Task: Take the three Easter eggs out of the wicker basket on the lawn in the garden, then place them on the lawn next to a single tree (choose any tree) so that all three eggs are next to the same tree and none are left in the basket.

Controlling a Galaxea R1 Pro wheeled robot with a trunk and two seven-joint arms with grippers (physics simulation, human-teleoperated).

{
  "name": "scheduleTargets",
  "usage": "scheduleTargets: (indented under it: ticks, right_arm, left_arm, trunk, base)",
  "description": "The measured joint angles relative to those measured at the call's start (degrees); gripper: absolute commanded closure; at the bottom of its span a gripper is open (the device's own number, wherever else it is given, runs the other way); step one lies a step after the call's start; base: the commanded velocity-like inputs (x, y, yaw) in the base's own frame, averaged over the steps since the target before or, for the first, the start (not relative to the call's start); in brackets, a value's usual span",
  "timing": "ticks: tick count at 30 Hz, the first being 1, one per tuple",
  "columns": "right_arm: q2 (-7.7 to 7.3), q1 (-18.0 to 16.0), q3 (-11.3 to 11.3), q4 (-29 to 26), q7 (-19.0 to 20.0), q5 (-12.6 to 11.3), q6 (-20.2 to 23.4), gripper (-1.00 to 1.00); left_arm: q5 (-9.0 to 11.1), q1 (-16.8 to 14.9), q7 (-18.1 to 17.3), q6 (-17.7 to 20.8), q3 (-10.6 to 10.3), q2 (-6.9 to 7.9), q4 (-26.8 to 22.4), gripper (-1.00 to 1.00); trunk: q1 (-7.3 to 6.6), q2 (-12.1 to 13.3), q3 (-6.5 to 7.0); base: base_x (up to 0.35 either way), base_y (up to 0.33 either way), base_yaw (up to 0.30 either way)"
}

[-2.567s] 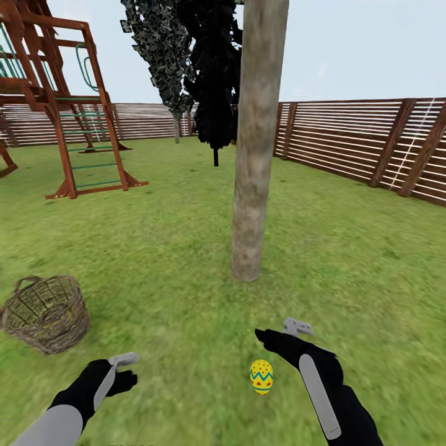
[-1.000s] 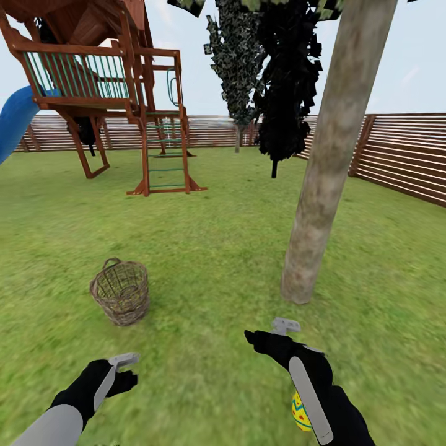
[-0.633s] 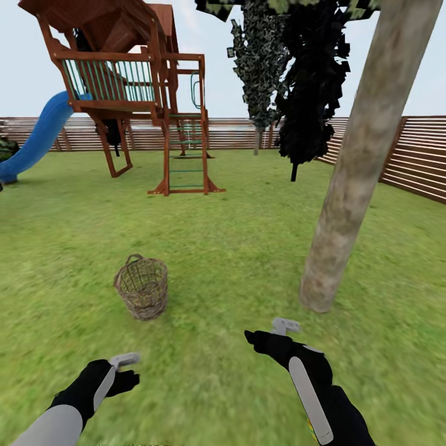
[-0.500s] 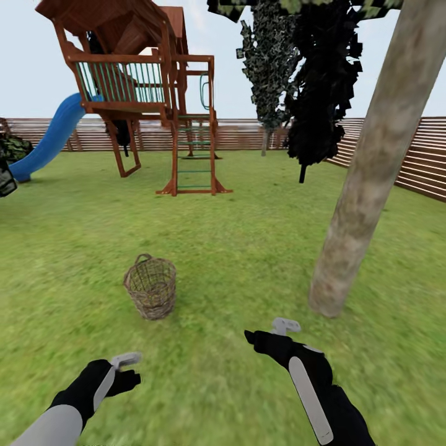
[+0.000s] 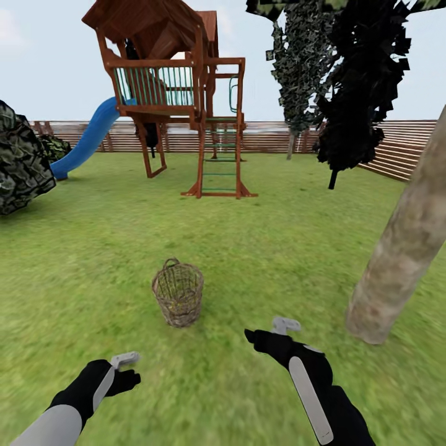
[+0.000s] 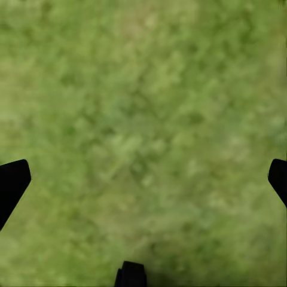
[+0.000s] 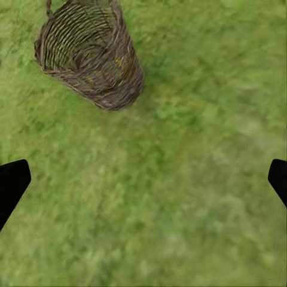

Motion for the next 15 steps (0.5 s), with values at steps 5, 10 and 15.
scheduleTargets:
  ticks: [5, 10, 15]
  right_arm:
    - [0.00, 0.00, 0.01, -0.02, 0.03, -0.08, -1.21, -1.00]
    - [-0.01, 0.01, 0.00, 0.09, 0.02, -0.23, -1.34, -1.00]
    - [-0.01, 0.01, 0.00, 0.12, 0.05, -0.41, -1.36, -1.00]
  left_arm:
    - [0.00, 0.00, -0.07, 0.00, 0.00, 0.07, -0.01, -1.00]
    - [0.00, -0.01, -0.04, -0.02, 0.00, 0.01, 0.00, -1.00]
    - [0.00, -0.01, -0.07, 0.05, 0.01, 0.05, 0.01, -1.00]
  trunk:
    - [0.00, 0.00, 0.02]
    - [0.00, 0.00, 0.02]
    - [0.01, 0.00, 0.02]
  base:
    - [0.284, 0.202, 0.006]
    - [0.281, 0.224, -0.179]
    - [0.233, 0.259, -0.213]
